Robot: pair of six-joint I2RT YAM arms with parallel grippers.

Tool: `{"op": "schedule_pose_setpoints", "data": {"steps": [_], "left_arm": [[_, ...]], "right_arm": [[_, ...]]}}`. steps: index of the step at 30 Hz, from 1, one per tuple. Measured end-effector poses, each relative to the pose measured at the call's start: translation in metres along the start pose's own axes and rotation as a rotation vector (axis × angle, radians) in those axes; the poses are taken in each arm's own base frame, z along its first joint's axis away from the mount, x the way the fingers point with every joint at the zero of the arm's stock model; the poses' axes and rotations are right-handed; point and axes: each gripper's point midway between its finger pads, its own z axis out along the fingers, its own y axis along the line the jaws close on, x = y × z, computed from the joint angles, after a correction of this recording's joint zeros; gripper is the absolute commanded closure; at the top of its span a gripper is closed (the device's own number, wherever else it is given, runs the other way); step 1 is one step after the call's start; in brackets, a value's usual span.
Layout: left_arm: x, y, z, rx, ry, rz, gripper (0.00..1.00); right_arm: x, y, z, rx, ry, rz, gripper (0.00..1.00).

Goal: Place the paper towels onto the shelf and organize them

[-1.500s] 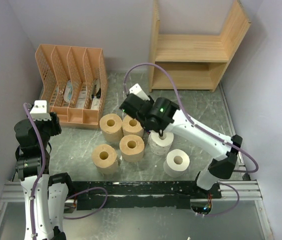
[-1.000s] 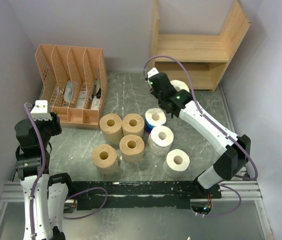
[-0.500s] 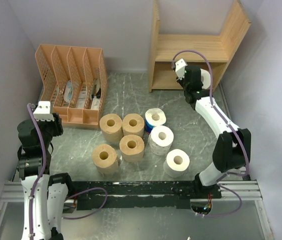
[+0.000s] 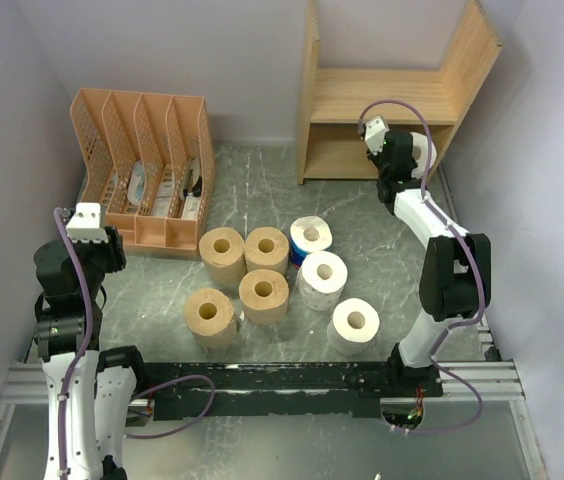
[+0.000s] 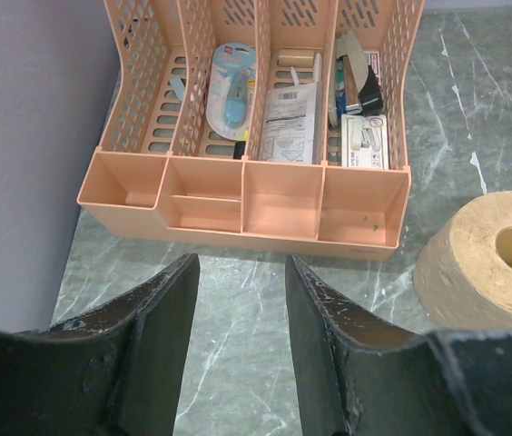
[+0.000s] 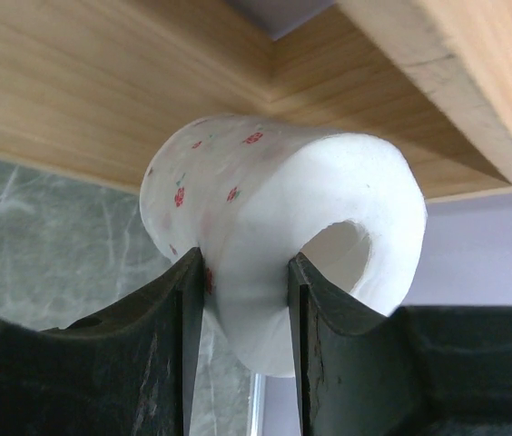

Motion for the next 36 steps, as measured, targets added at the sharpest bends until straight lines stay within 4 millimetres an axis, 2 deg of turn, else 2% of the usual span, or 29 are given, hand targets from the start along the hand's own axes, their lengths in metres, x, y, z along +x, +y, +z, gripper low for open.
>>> {"op": "schedule_pose_setpoints", "data": {"steps": [8, 16, 22, 23, 26, 29, 30, 31, 32, 36], "left_arm": [[0.000, 0.001, 0.000, -0.008, 0.001, 0.000, 0.43], [0.002, 0.002, 0.001, -0.014, 0.005, 0.000, 0.45], [0.002, 0.002, 0.001, -0.014, 0.003, 0.000, 0.45], [0.001, 0.003, 0.001, -0.014, 0.002, 0.000, 0.44], [0.001, 0.003, 0.001, -0.014, 0.002, 0.000, 0.44], [0.001, 0.003, 0.001, -0.014, 0.002, 0.000, 0.44], [0.001, 0.003, 0.001, -0.014, 0.001, 0.000, 0.44], [0.001, 0.003, 0.001, -0.014, 0.002, 0.000, 0.44], [0.001, 0.003, 0.001, -0.014, 0.001, 0.000, 0.44], [0.001, 0.003, 0.001, -0.014, 0.001, 0.000, 0.44]], "right_arm": [[0.003, -0.026, 0.014, 0.088, -0.034, 0.074, 1.00], [0.017, -0.007, 0.040, 0.091, -0.027, 0.111, 1.00], [0.011, -0.007, 0.049, 0.114, -0.067, 0.135, 1.00], [0.010, -0.009, 0.049, 0.124, -0.074, 0.139, 0.96], [0.006, -0.014, 0.050, 0.150, -0.087, 0.148, 0.74], [0.003, -0.021, 0.049, 0.179, -0.099, 0.158, 0.66], [0.002, -0.023, 0.049, 0.190, -0.105, 0.162, 0.53], [0.001, -0.025, 0.049, 0.199, -0.110, 0.166, 0.47], [0.000, -0.027, 0.048, 0.207, -0.114, 0.171, 0.44], [-0.007, -0.034, 0.047, 0.236, -0.145, 0.188, 0.43]]}}
